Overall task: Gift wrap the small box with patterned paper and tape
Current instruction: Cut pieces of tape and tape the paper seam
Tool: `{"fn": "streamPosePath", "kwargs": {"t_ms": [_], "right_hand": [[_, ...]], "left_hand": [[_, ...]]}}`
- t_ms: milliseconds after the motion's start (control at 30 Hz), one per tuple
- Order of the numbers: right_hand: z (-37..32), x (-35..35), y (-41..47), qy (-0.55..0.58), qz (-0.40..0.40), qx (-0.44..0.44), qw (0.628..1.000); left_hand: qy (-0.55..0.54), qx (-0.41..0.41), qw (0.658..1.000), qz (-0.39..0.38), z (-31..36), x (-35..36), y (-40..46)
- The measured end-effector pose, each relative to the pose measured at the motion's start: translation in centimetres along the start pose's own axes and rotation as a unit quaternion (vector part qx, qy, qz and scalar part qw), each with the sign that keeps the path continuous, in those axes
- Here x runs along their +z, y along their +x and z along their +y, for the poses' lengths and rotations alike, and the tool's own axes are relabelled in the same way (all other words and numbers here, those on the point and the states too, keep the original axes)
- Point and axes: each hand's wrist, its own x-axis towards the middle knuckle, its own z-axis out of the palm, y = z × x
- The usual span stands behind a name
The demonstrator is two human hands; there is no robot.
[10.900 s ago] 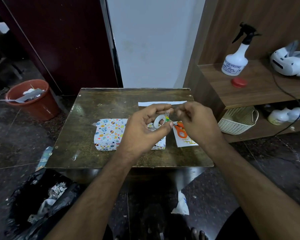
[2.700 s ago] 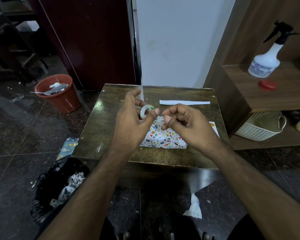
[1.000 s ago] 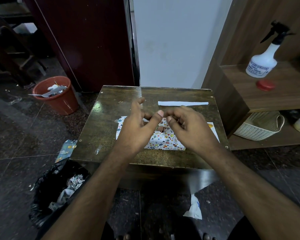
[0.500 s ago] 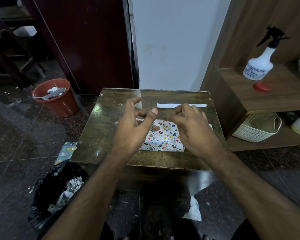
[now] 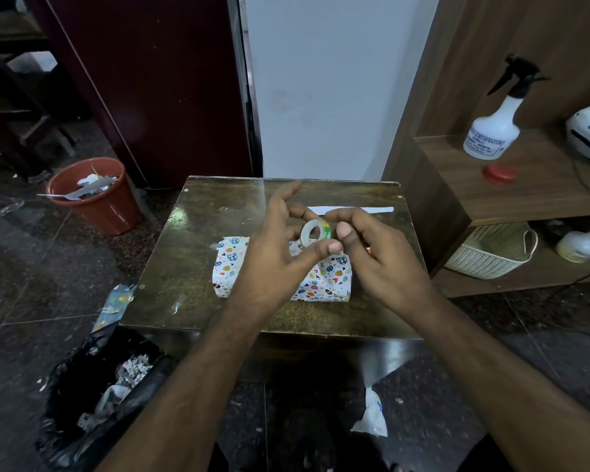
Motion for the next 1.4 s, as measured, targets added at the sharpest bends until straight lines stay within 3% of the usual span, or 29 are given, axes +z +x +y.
{"fn": "streamPosePath", "kwargs": {"t_ms": [300,500,600,733,833,933,1100,1400], "right_hand": [[0.9,-2.1,-0.2,0.2,-0.03,0.095,0.975],[2.2,-3.4,-0.2,0.223,-0.027,0.105,0.969],[2.7,-3.6,-0.1,0.161,-0.008,0.101,0.982],[4.1,-3.7,0.0,-0.032,0.038,0.077,0.996],[4.8,-3.8,0.2,-0.21,0.015,0.073,0.975],[4.8,-3.5,0.7,-0.306,-0.042,0.099,0.946],[4.3,-2.5,1.6,-0.366,-0.061,0.088,0.924],[4.0,-0.5,2.5,-0.391,-0.05,0.119,0.911]], "left_hand": [[0.0,0.058,0.998,0.026,0.4,2.8,0.9],[0.025,0.069,0.997,0.001,-0.2,4.3,1.2],[0.059,0.059,0.996,-0.009,-0.7,4.6,1.3],[0.12,0.052,0.991,0.015,-1.2,4.6,1.3],[0.172,0.052,0.982,0.066,-1.0,4.1,1.2],[0.201,0.039,0.974,0.094,-1.0,3.2,1.1],[0.294,-0.002,0.954,0.054,-2.2,1.2,1.1],[0.339,-0.041,0.94,0.015,-2.8,-1.1,0.8]]}}
